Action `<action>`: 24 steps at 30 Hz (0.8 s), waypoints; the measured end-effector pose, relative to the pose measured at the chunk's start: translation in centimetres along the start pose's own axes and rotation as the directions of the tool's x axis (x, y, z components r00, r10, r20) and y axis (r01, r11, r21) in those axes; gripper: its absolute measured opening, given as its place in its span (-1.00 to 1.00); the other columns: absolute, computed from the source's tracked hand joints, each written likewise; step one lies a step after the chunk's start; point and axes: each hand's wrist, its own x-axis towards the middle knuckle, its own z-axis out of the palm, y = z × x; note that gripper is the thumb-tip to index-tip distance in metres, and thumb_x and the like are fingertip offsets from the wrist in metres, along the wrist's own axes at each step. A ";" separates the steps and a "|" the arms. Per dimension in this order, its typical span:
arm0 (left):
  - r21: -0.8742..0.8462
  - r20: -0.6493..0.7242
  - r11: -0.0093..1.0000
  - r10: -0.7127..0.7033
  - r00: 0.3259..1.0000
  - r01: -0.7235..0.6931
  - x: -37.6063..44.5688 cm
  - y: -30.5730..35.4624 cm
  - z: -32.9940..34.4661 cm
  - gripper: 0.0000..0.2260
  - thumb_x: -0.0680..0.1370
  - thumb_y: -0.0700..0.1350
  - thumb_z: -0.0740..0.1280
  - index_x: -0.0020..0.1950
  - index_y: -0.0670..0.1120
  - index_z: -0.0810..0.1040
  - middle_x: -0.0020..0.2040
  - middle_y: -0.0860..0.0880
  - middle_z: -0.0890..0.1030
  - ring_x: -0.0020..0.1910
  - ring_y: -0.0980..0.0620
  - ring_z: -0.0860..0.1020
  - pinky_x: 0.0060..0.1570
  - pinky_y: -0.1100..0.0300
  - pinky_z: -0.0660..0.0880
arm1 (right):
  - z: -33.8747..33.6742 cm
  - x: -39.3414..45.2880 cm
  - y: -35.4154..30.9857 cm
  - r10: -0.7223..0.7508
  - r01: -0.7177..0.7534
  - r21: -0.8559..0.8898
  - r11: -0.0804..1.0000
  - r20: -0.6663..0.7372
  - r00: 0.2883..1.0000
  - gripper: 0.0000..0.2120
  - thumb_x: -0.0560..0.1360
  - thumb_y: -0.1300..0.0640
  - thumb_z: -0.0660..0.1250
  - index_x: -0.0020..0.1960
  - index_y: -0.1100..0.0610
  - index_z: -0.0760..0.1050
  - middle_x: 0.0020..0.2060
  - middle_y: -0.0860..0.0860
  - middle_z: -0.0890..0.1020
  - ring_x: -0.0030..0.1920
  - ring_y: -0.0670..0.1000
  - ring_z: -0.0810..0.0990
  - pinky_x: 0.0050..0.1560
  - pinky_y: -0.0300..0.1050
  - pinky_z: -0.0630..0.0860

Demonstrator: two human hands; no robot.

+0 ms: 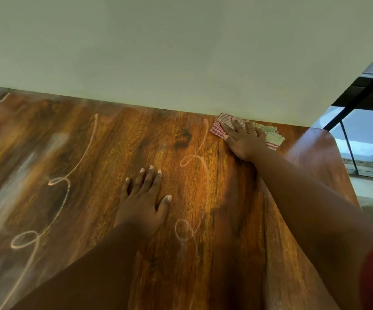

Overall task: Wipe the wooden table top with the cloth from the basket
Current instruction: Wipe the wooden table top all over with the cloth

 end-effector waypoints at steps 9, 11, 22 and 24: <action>-0.006 -0.006 1.000 0.000 1.000 0.000 0.0 0.1 -0.1 -0.37 0.57 0.28 -0.21 0.58 0.05 -0.19 0.56 0.07 -0.23 0.51 0.09 -0.35 0.47 0.00 -0.34 | -0.5 1.0 0.6 -0.028 0.028 -0.007 1.000 -0.013 1.000 -0.53 0.59 -0.29 -0.24 0.47 -0.36 -0.22 0.54 -0.14 -0.15 0.53 0.10 -0.20 0.43 0.22 -0.24; -0.007 -0.001 1.000 0.001 1.000 -0.001 0.0 0.1 -0.1 -0.38 0.58 0.27 -0.18 0.58 0.05 -0.19 0.56 0.06 -0.24 0.51 0.08 -0.35 0.47 0.00 -0.34 | -0.4 0.6 0.2 -0.006 0.006 -0.006 1.000 -0.011 1.000 -0.53 0.59 -0.28 -0.24 0.48 -0.34 -0.21 0.55 -0.11 -0.15 0.52 0.12 -0.20 0.43 0.21 -0.26; -0.041 -0.014 0.999 -0.005 1.000 0.005 0.1 0.0 0.0 -0.36 0.54 0.31 -0.23 0.58 0.08 -0.19 0.56 0.09 -0.24 0.50 0.11 -0.35 0.46 0.01 -0.36 | -0.8 0.3 0.7 0.012 -0.012 -0.015 1.000 0.009 1.000 -0.52 0.60 -0.27 -0.23 0.50 -0.31 -0.21 0.55 -0.11 -0.16 0.52 0.12 -0.21 0.43 0.18 -0.26; -0.046 -0.004 0.999 -0.004 1.000 0.003 0.1 -0.1 -0.1 -0.38 0.57 0.29 -0.19 0.57 0.09 -0.21 0.56 0.09 -0.25 0.50 0.12 -0.37 0.45 0.01 -0.37 | -0.6 0.6 0.1 0.066 -0.066 0.005 0.998 -0.011 0.998 -0.53 0.60 -0.26 -0.22 0.49 -0.33 -0.20 0.55 -0.10 -0.15 0.52 0.14 -0.22 0.43 0.21 -0.28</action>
